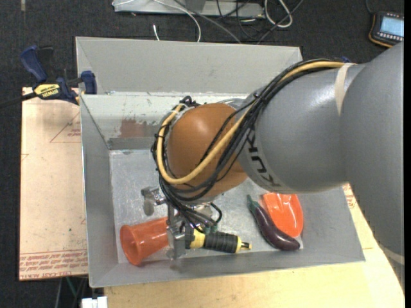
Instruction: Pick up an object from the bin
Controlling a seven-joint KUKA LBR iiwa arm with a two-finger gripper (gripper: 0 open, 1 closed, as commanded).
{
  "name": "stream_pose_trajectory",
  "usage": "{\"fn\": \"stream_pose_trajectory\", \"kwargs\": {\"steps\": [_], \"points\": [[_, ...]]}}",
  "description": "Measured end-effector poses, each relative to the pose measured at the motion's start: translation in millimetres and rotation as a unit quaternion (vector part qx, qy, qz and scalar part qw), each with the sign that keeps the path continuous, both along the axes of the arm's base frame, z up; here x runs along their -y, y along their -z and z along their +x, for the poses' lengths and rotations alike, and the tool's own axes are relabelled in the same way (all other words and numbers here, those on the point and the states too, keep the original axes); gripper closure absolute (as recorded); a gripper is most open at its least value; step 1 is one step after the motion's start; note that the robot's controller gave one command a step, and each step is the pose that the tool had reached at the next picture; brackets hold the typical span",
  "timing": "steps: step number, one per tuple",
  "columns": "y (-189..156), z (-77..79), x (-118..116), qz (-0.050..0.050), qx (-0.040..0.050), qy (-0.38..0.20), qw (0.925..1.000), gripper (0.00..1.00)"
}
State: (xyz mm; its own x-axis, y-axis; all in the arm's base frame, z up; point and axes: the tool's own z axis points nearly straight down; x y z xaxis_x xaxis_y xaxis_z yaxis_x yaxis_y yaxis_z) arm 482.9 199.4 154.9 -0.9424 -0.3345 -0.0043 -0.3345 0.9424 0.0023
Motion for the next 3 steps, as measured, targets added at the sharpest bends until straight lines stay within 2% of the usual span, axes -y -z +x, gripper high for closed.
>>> {"fn": "stream_pose_trajectory", "kwargs": {"steps": [1,2,3], "points": [[51,-2.2,3,0.000,0.0001,-0.057,0.9984,0.00],[82,8.8,-2,0.002,0.0104,-0.096,0.9953,0.00],[82,4.1,-22,0.002,0.0095,-0.143,0.9897,1.00]]}}
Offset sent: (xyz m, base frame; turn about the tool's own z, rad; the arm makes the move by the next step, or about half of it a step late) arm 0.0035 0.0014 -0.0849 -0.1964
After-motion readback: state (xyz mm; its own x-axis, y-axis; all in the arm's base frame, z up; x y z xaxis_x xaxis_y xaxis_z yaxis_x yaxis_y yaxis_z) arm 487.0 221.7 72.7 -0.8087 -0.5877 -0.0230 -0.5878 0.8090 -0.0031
